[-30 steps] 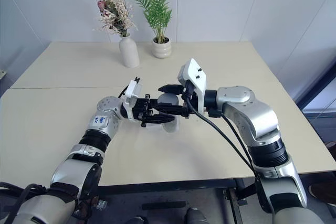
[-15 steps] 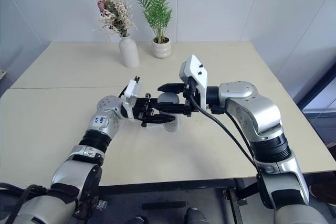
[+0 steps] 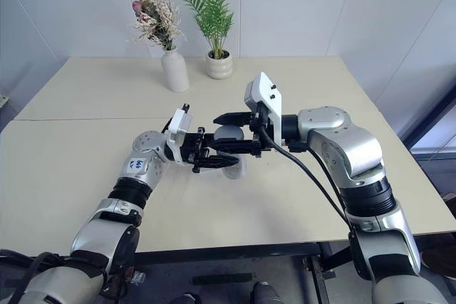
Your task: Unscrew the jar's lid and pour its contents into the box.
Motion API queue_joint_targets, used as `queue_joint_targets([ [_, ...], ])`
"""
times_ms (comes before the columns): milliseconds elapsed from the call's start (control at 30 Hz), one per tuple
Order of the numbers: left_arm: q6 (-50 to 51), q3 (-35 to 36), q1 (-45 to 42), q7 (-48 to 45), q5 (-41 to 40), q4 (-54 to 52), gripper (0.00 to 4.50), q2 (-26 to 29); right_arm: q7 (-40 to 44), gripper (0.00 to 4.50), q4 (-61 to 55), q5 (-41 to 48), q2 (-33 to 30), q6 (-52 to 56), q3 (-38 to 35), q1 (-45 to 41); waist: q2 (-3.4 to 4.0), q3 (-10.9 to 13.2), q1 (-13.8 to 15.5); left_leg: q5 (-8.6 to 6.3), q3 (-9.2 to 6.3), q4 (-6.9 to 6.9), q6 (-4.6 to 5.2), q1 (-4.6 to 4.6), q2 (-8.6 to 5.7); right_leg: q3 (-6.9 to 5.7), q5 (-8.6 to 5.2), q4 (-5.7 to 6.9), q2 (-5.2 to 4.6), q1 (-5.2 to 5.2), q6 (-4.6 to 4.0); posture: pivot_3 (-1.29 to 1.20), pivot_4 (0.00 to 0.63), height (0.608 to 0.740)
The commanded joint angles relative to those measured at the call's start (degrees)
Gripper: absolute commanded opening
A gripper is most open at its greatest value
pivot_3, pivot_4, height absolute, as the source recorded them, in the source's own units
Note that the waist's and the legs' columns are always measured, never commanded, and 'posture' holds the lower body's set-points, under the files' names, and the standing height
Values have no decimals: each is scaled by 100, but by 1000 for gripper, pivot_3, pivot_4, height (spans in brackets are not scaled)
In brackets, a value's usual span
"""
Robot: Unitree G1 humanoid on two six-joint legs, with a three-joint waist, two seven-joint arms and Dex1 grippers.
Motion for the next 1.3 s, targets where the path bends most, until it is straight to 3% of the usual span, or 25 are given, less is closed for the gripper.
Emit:
queue_joint_targets([
  [33,46,-124,119,-384,88,20,2135,27,-22,2562,-193,110,-141,-275,-500,-404,0,0,0,0,0,0,0,0,0,0,0,0,0,0,0,0,150,740],
  [1300,-88,-274,17,-530,238,239,2135,-9,25,2562,121,284,-113,-543,-794,-743,0,0,0,0,0,0,0,0,0,0,0,0,0,0,0,0,150,740],
])
